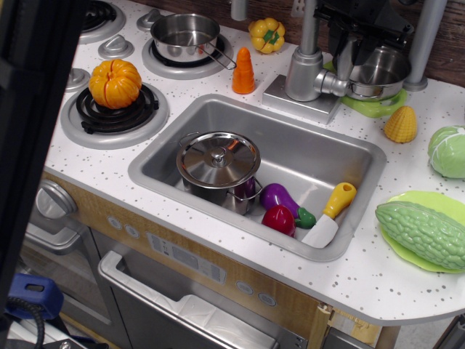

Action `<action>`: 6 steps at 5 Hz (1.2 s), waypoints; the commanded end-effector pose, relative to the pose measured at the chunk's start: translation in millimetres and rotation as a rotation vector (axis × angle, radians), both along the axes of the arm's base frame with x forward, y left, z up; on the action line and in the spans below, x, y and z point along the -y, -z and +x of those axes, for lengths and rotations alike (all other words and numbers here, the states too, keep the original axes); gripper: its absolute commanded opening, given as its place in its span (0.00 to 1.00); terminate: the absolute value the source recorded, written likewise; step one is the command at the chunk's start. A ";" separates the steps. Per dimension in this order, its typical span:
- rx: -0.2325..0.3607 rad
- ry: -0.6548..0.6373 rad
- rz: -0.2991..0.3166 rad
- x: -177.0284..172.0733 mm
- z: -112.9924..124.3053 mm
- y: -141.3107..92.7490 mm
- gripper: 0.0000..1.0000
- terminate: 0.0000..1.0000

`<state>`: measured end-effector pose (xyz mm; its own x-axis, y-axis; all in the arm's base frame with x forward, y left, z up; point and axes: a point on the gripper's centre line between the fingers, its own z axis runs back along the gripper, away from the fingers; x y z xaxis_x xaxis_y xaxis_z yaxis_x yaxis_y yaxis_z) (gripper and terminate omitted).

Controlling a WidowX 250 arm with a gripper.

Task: Turn lever vertical to front

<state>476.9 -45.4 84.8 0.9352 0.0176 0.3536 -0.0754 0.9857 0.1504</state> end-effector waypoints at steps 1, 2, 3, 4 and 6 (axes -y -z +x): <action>-0.017 -0.044 -0.036 12.2 -14.8 -17.7 0.00 0.00; -0.055 -0.067 -0.081 15.4 -20.8 -7.9 0.00 0.00; -0.078 -0.089 -0.139 22.2 -25.2 2.7 0.00 0.00; -0.078 -0.106 -0.144 27.0 -30.4 9.7 0.00 0.00; -0.119 -0.119 -0.216 30.7 -34.1 29.3 0.00 0.00</action>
<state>445.0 -60.2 57.3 0.9497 0.2061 0.2358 -0.2054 0.9783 -0.0280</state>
